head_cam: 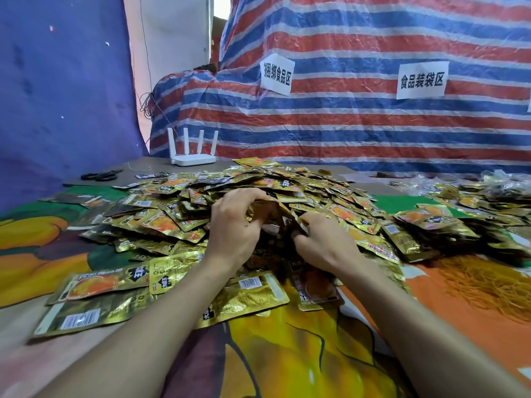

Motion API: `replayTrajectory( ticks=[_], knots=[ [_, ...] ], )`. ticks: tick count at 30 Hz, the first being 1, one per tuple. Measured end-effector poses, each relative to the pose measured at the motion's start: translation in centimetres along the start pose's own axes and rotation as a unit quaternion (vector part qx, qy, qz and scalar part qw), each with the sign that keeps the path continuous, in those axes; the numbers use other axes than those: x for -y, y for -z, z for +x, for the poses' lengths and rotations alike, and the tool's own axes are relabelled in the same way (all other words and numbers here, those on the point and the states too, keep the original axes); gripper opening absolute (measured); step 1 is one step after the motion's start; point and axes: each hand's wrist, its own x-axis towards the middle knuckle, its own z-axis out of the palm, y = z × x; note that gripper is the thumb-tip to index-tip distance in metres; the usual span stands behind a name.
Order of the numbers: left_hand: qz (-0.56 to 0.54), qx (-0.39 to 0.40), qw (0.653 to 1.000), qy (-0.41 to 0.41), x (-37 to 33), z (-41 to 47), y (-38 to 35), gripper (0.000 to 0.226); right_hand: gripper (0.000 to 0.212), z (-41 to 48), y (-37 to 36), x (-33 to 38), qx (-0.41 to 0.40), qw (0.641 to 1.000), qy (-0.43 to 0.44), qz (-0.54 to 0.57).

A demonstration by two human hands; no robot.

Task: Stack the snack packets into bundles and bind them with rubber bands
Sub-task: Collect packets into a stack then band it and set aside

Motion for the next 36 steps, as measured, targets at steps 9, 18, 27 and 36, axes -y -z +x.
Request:
replayTrajectory(
  ticks=[9,18,27,36],
  knots=[
    [-0.120,-0.114,0.985,0.044,-0.7,0.5,1.0,0.010,0.034,-0.8,0.1,-0.3,-0.091,0.931,0.070,0.347],
    [-0.246,-0.197,0.929,0.195,-0.5,1.2,1.1,0.015,0.026,-1.1,0.6,-0.3,-0.172,0.847,0.005,0.503],
    [-0.337,-0.206,0.872,0.289,0.0,1.4,0.6,0.023,0.018,-0.5,0.0,-0.3,-0.248,0.824,-0.056,0.507],
    [-0.279,0.010,0.932,0.231,-1.9,-0.6,-1.2,0.030,0.020,-0.9,-1.8,1.8,-0.129,0.768,-0.094,0.621]
  ],
)
